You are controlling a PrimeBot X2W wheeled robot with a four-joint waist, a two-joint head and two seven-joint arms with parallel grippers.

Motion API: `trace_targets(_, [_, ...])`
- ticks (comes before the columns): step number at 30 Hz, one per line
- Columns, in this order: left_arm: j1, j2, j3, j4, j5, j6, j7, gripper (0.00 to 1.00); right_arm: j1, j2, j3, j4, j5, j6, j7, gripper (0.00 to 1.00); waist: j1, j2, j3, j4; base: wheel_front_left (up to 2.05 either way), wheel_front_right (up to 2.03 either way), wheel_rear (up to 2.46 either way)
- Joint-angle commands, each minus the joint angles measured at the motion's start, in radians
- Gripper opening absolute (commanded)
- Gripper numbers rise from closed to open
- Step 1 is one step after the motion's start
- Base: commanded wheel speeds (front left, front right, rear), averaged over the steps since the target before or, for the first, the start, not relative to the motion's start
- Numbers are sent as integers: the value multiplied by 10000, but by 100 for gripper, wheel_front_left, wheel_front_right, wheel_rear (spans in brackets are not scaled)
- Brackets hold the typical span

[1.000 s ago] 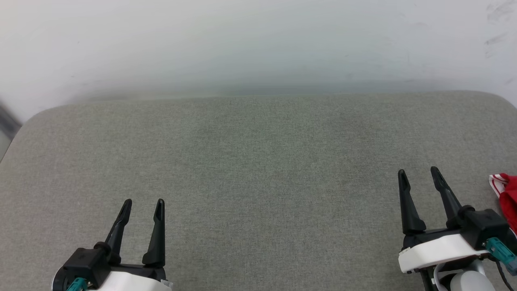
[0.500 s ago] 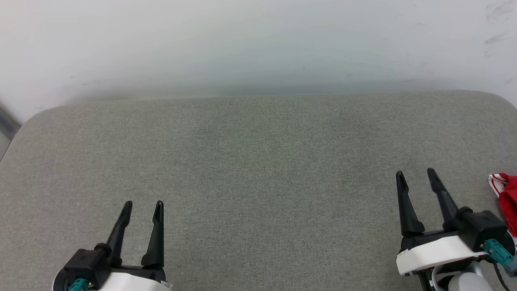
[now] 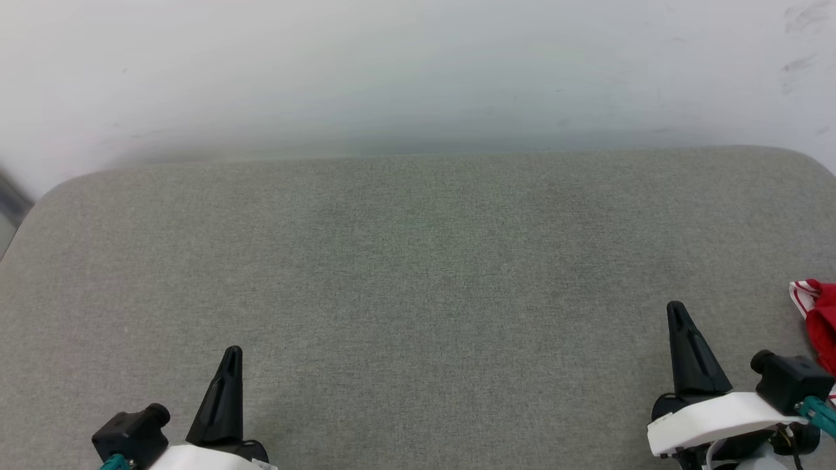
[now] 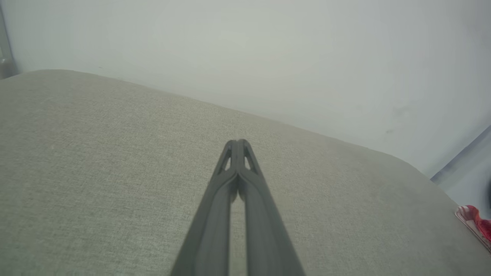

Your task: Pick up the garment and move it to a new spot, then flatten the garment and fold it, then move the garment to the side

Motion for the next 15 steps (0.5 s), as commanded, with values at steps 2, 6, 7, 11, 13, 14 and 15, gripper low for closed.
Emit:
trace_targets(2, [-319,30,56,-29,-678,-1,116,0,-229,-22,-65,-103,723,-1,162,0,0,0,-6,-1,0,0,0])
trace_targets(6, [-431,31,77,97,-1365,-6,271,0,-262,-28,-111,-63,1445,-1,337,0,0,0,-13,-5,0,0,0])
trace_targets(7, [-457,30,82,127,-1532,-8,306,0,-270,-30,-122,-53,1619,-1,381,0,0,0,-14,-5,0,0,0])
trace_targets(11, [-568,27,105,241,-2177,-12,453,0,-301,-34,-167,-15,2302,-1,547,0,0,0,-21,-9,0,0,0])
trace_targets(13, [-616,25,117,294,-2487,-14,524,0,-316,-37,-189,4,2634,-1,627,0,0,0,-24,-10,0,0,0])
trace_targets(14, [-635,24,124,321,-2641,-14,559,0,-324,-38,-200,13,2793,-1,672,0,0,0,-26,-11,0,0,0])
trace_targets(15, [-657,22,129,349,-2792,-15,596,0,-332,-38,-211,22,2953,-1,707,0,0,0,-28,-12,0,0,0])
